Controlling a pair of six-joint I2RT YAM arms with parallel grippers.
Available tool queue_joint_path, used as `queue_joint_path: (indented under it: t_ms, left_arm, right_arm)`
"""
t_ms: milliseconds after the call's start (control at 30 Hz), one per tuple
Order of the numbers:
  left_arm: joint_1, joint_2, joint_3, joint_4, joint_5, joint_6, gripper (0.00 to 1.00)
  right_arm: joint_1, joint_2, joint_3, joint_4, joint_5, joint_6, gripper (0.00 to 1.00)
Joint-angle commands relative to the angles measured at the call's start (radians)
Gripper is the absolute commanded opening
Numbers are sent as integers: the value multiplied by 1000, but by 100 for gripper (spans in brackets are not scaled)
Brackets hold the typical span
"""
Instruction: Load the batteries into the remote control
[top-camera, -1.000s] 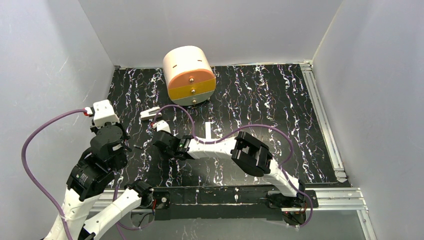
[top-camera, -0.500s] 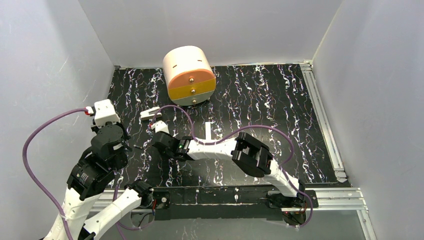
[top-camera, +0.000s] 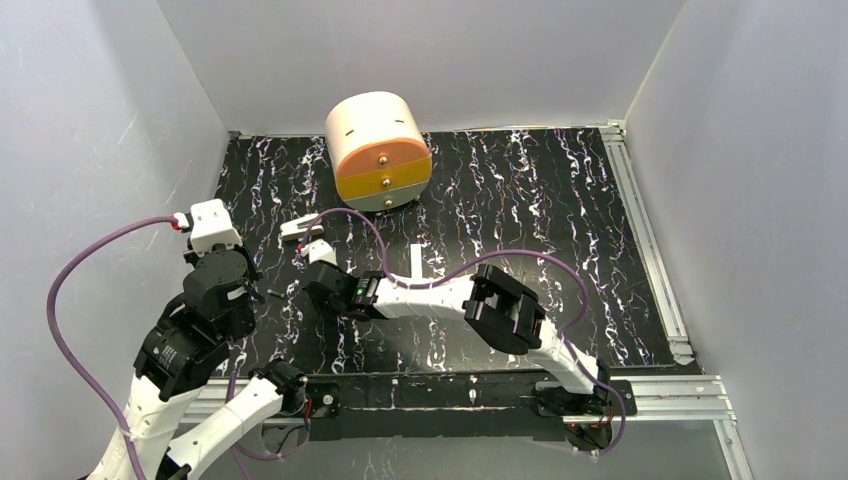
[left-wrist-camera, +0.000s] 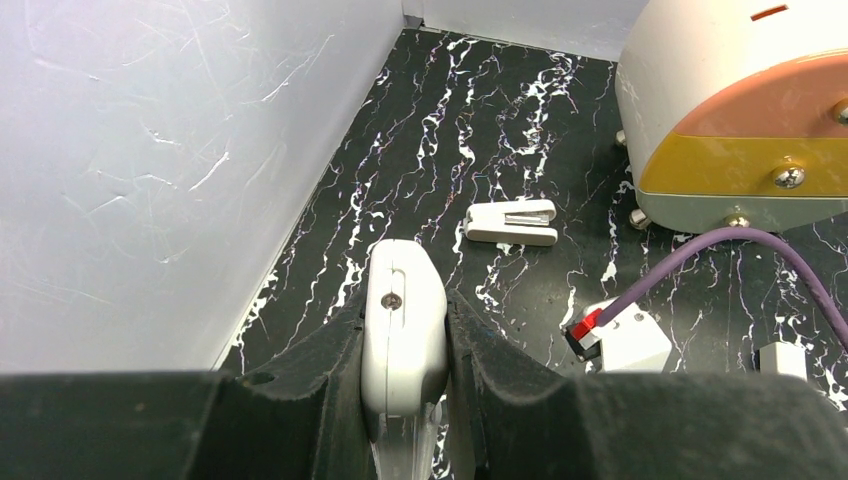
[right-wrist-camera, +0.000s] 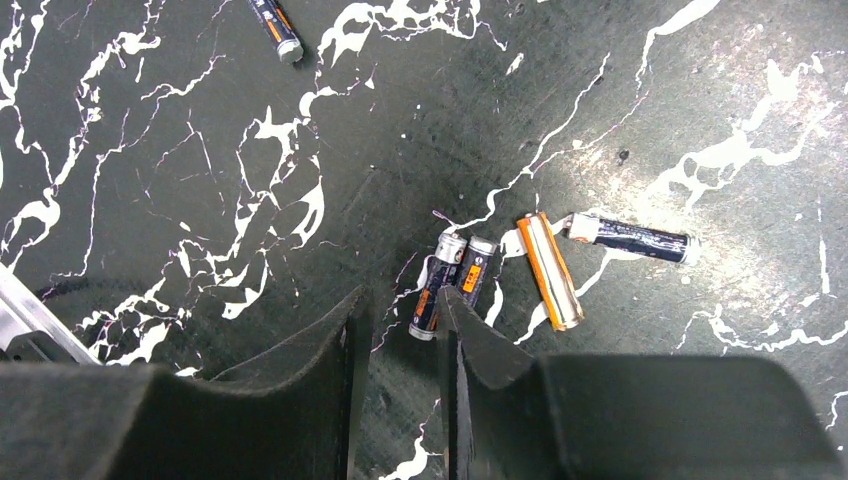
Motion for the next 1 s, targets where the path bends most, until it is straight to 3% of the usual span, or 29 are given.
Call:
queue_joint_path:
  t_ms: [0,700,967]
  left_arm:
    - [-1,2,27,-5,-8,-6,0]
    - [-1,-16,17,-5,-19,4,0]
    - [-1,-11,16,-4,-22,7,0]
  right_arm:
    - [5,22,55,-1,-4,14,39]
    - [4,87,99,-92,71,33,37]
    - [25,110,136,-117,87,-93,37]
